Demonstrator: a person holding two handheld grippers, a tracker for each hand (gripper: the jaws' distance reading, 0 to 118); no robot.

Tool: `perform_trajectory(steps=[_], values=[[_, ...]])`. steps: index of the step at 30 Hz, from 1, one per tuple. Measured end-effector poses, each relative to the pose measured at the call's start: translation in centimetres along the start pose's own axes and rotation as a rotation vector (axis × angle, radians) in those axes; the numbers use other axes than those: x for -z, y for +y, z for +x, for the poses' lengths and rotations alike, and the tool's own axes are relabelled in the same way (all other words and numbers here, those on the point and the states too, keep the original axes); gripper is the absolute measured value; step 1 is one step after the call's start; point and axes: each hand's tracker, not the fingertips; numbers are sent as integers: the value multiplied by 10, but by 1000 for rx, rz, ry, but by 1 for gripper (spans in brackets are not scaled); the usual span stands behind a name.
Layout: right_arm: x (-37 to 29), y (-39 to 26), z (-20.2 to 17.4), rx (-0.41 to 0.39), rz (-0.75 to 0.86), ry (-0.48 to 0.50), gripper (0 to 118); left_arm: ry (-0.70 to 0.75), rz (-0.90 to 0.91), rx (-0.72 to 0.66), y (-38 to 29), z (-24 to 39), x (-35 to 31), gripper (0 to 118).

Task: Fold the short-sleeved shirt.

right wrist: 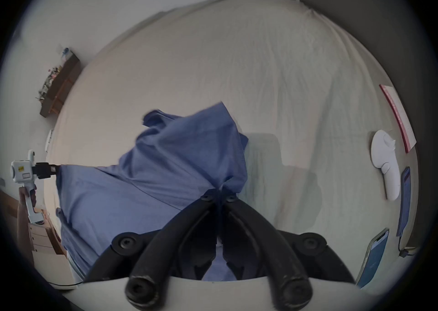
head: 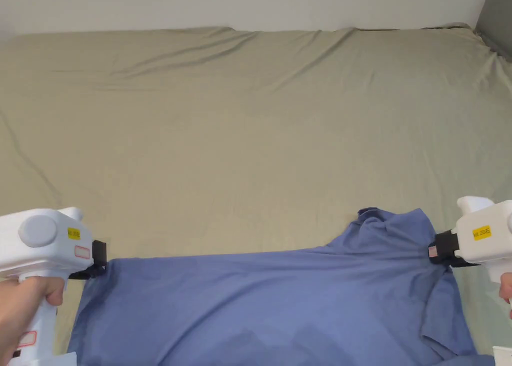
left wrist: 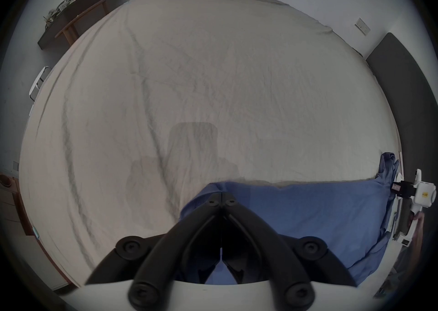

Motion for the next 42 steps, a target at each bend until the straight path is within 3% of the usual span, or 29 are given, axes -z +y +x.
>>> perform_trajectory(steps=[5, 20, 21, 22, 23, 24, 25, 26, 27, 34, 35, 36, 38, 39, 42], values=[[-34, -2, 5, -2, 41, 38, 1, -10, 32, -16, -7, -16, -24, 0], [-22, 7, 19, 5, 21, 31, 1, -13, 43, -19, 7, -13, -1, 0], [-21, 7, 19, 6, 16, 30, 1, -7, 44, -3, 9, -15, 1, 11], [-23, 5, 13, 2, 15, 23, 1, -15, 48, 9, 10, -18, 4, 70], [-22, 4, 12, -5, 13, 20, 1, -20, 32, 18, 11, -19, 8, 114], [-21, 4, 11, -7, 11, 19, 1, -16, -1, 6, 12, -19, 12, 118], [-19, 3, 12, -5, 10, 19, 1, -3, -50, -3, 12, -18, 20, 111], [-14, 7, 14, -4, 6, 24, 1, -79, 31, 1, 19, -15, 18, 111], [-10, 8, 14, -4, 2, 20, 1, -19, -13, 14, 22, -14, 24, 111], [-17, 7, 9, -2, -12, 11, 1, 29, -84, 34, 20, -3, 51, 107], [-15, 8, 10, -6, -13, 7, 1, 28, -76, 29, 20, -2, 51, 96], [-16, 8, 10, -7, -16, 6, 1, 52, -51, 30, 14, -2, 44, 77], [-18, 6, 9, -5, -13, 9, 1, 55, -25, 24, 14, -5, 36, 20], [-20, 5, 8, -5, -11, 12, 1, 4, -6, -22, 16, -9, 31, 3], [-21, 4, 11, 5, -2, 20, 1, -25, -1, -55, 15, -21, 16, 3]])
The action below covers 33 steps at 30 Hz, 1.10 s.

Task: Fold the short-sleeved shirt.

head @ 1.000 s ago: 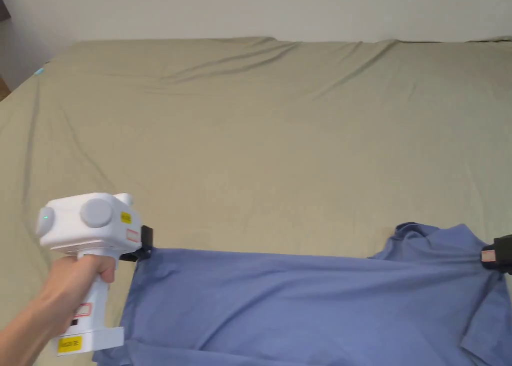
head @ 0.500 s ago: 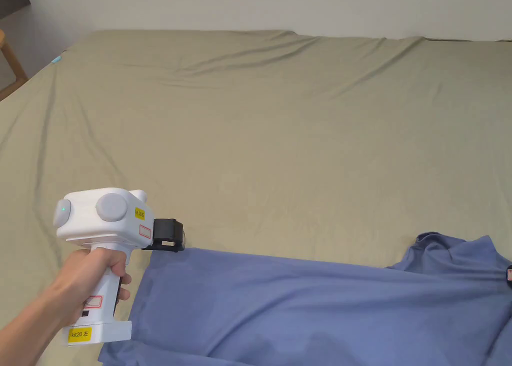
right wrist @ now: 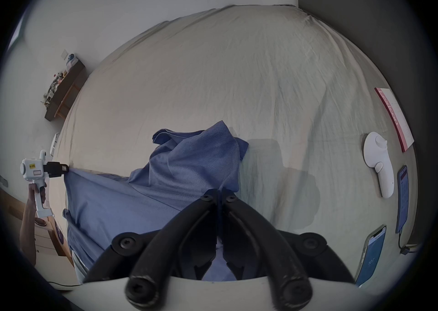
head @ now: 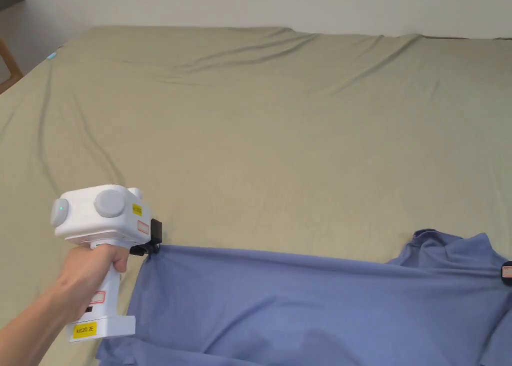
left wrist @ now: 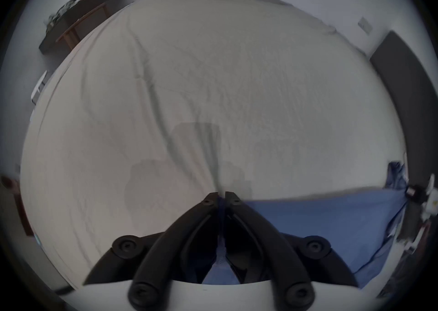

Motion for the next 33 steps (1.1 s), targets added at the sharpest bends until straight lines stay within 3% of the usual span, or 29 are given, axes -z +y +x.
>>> perform_trajectory(steps=[16, 27, 33], values=[[-91, -63, 4, -12, 129, 59, 1, -78, 117, 18, -73, -15, -104, 3], [-160, -182, 11, 16, 217, 104, 1, -102, 141, 8, -179, -50, -150, 3], [-158, -233, 24, 44, 182, 95, 1, -106, 94, -35, -229, -68, -143, 3]])
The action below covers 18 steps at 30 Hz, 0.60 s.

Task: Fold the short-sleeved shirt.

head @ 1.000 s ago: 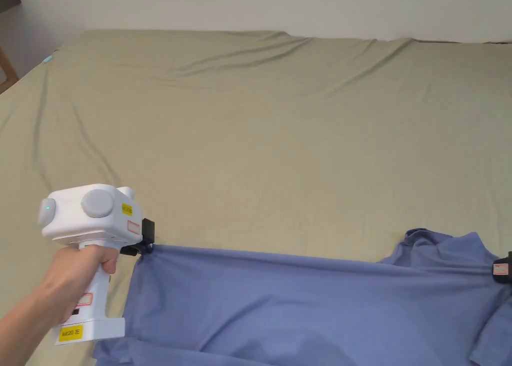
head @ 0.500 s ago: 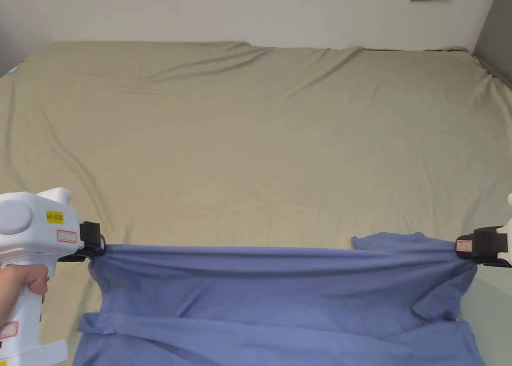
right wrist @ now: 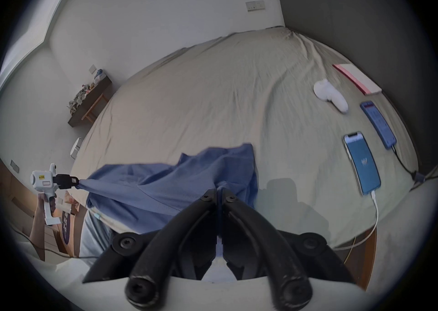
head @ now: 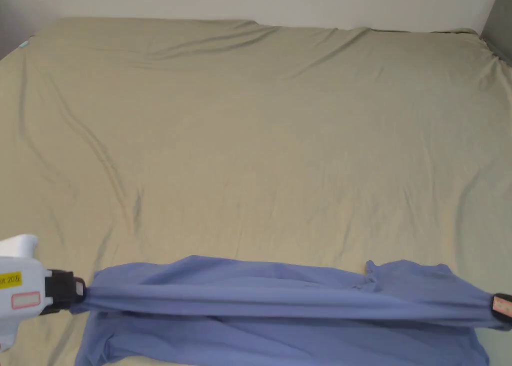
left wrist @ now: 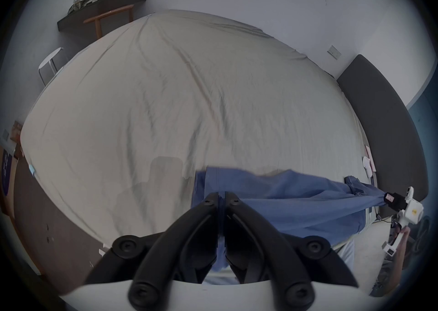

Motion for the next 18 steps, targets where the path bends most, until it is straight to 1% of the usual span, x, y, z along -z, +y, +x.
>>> perform_trajectory(steps=[4, 6, 7, 9, 11, 12, 16, 18], values=[[7, -22, 11, 21, -60, -2, 1, 27, -45, 7, -25, -7, 7, 3], [12, -31, 14, 16, -83, -25, 1, 32, -72, -13, -33, -13, 14, 3], [15, -32, 12, 13, -99, -21, 1, 35, -84, -17, -37, -16, 17, 3], [22, -37, 14, 26, -141, -32, 1, 45, -97, -34, -41, -21, 24, 3], [30, -41, 18, 13, -159, -45, 1, 49, -106, -52, -43, -24, 28, 3], [33, -43, 19, 1, -182, -69, 1, 45, -105, -62, -43, -26, 30, 3], [36, -50, 16, -6, -231, -85, 1, 50, -113, -58, -41, -23, 31, 3], [35, -51, 17, -10, -217, -85, 1, 49, -110, -51, -40, -22, 29, 3]])
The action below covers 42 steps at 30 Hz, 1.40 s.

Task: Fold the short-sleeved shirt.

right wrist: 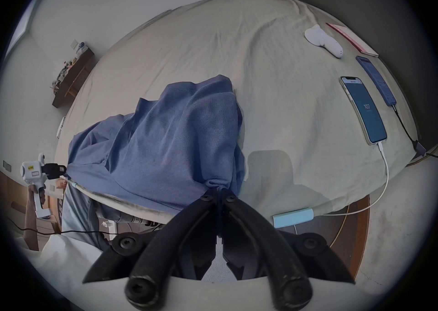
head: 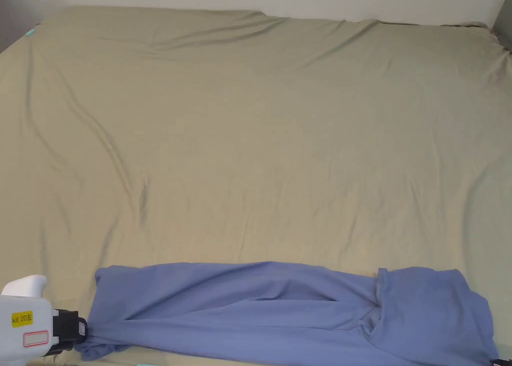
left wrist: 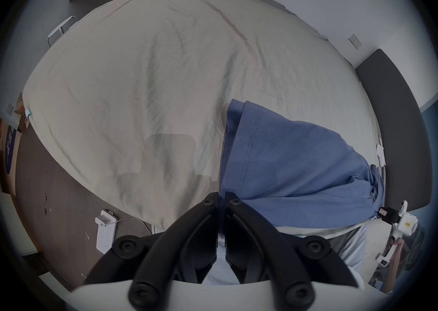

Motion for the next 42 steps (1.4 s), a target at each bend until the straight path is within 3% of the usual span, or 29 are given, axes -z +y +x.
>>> perform_trajectory(steps=[3, 4, 5, 6, 7, 9, 12, 13, 14, 15, 16, 17, 18, 20, 24, 27, 28, 29, 30, 31, 38, 42], values=[[8, -1, 1, -3, 5, -27, 7, -14, 3, 10, 1, 0, -1, 4], [6, -1, 0, -9, 12, -58, 33, -27, 6, 14, 2, -1, -2, 22], [3, -1, -4, -9, 16, -95, 72, -16, 4, 10, 3, -1, -5, 55], [-1, -2, -4, 1, 36, -76, 101, 11, -3, 5, 5, -2, -8, 92], [-9, -3, -2, 44, 75, -40, 111, 16, 3, 7, 6, -3, -13, 116], [-27, -4, -4, 130, 79, 7, 111, 3, 51, 4, 10, -9, -27, 116], [-37, -4, -9, 155, 102, 28, 105, -47, 55, -49, 22, -19, -33, 115], [-33, -2, -8, 155, 106, 22, 104, -65, 57, -68, 24, -21, -34, 105], [-31, -2, -10, 158, 123, 19, 101, -97, 65, -89, 26, -24, -33, 80], [-31, -1, -13, 154, 125, 21, 92, -132, 72, -105, 30, -27, -32, 41], [-30, -1, -15, 151, 127, 26, 61, -158, 62, -129, 33, -29, -27, 2], [-27, -4, -21, 149, 133, 31, 26, -166, 55, -150, 36, -30, -20, 1], [-23, -6, -27, 151, 137, 21, 0, -143, 69, -155, 38, -28, -16, 1], [-19, -9, -30, 145, 170, -16, 0, -154, 48, -125, 45, -25, -7, 1], [-15, -7, -25, 168, 149, 11, 0, -228, 21, -106, 53, -18, 5, 1], [-16, -5, -38, 163, 145, -3, 0, -267, -37, -50, 60, -13, 16, 8], [-15, -5, -38, 164, 140, 4, 0, -258, -34, -53, 60, -12, 18, 28], [-18, -3, -36, 172, 141, 2, 0, -251, -50, -40, 61, -11, 25, 76], [-20, -1, -36, 171, 139, 2, 0, -230, -93, -27, 60, -10, 33, 115], [-20, -2, -36, 167, 136, -1, 0, -254, -63, -32, 61, -12, 32, 118], [-21, 2, -34, 181, 119, -17, 0, -322, -145, -28, 61, -17, 62, 107], [-24, 4, -36, 186, 119, -20, 0, -374, -173, 70, 60, -17, 64, 102]])
